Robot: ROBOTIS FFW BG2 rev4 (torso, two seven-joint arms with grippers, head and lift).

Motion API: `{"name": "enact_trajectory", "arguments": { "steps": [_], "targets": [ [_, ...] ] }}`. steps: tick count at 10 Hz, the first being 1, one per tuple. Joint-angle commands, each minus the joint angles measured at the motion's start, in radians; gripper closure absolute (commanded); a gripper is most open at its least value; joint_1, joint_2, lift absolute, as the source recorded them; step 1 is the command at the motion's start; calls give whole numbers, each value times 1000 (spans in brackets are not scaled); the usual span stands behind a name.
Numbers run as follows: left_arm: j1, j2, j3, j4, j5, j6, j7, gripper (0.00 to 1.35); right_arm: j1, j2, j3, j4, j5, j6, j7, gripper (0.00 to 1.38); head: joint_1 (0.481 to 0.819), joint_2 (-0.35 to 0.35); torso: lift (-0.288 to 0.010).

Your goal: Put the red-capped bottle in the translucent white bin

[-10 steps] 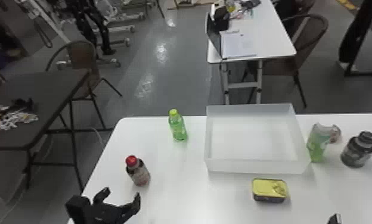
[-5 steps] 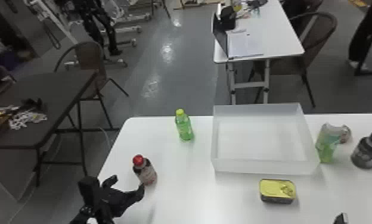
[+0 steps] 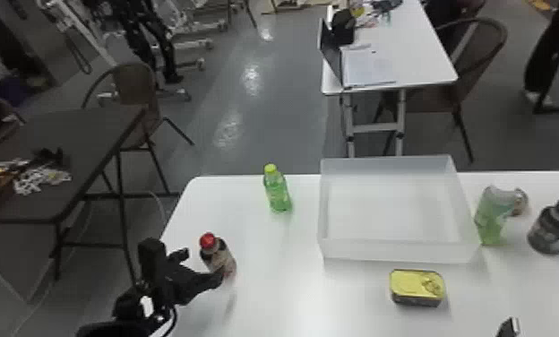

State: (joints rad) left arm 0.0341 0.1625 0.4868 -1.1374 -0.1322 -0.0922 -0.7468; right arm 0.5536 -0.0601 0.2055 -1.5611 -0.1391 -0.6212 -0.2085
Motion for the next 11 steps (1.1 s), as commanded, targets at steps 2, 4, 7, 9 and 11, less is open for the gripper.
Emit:
{"name": "enact_trajectory", "arguments": {
  "steps": [2,4,7,9,11],
  "targets": [
    [-94,49,-53,113,-50,19,-59,96,-3,0,0,3,-4,0,5,156,695,273,0],
    [-89,17,-30,113,-78,20,-59,262,-1,2,0,4,-7,0,5,154,695,253,0],
    [-83,3,-11,111,-90,23,-59,822,3,6,-2,6,-19,0,6,156,695,249,0],
    [-68,-5,-13,64,-93,26,-57,825,3,6,-2,6,-19,0,8,154,695,249,0],
    [1,-35,-62,-160,-52,112,-16,825,2,6,0,7,-19,0,8,154,695,246,0]
  ]
}}
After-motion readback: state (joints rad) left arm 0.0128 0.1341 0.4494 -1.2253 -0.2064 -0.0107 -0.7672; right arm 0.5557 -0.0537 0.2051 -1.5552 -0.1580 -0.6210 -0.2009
